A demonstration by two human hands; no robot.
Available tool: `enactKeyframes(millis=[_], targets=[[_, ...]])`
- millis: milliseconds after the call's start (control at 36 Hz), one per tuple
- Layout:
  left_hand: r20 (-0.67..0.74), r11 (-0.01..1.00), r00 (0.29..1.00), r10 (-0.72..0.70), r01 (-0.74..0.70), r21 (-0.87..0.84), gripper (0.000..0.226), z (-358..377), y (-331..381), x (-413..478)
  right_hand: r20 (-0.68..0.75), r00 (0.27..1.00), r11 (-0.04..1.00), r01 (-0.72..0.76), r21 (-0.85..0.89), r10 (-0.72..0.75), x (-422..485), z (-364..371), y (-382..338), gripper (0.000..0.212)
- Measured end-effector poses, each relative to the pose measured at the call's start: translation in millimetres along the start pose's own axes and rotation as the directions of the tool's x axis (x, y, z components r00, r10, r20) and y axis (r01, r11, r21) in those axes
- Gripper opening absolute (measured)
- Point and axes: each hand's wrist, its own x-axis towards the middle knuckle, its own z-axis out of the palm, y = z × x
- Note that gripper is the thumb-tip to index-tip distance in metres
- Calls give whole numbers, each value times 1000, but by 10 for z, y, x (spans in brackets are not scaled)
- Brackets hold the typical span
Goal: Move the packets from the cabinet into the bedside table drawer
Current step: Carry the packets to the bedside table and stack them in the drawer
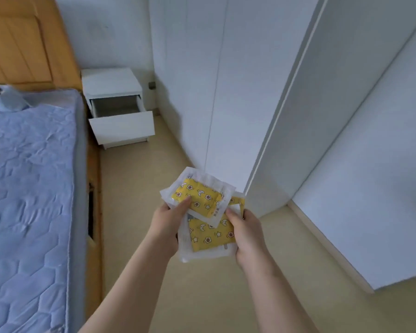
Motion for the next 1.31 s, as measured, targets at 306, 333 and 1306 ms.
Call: enactKeyframes(millis=[306,333,1306], targets=[[-257,987,965,40,-79,-141,3,-775,1213,1619,184,976,993,-116,-26,119,1514,1933,-413,5],[-276,987,960,39,-79,-139,3,-836,1375,1786,184,975,992,-127,-16,127,1655,2132,-479,5],[-399,978,913,90,-156,-136,15,-1469,5109,6520,356,923,988,-125,-87,148,6302,6375,-2381,9]])
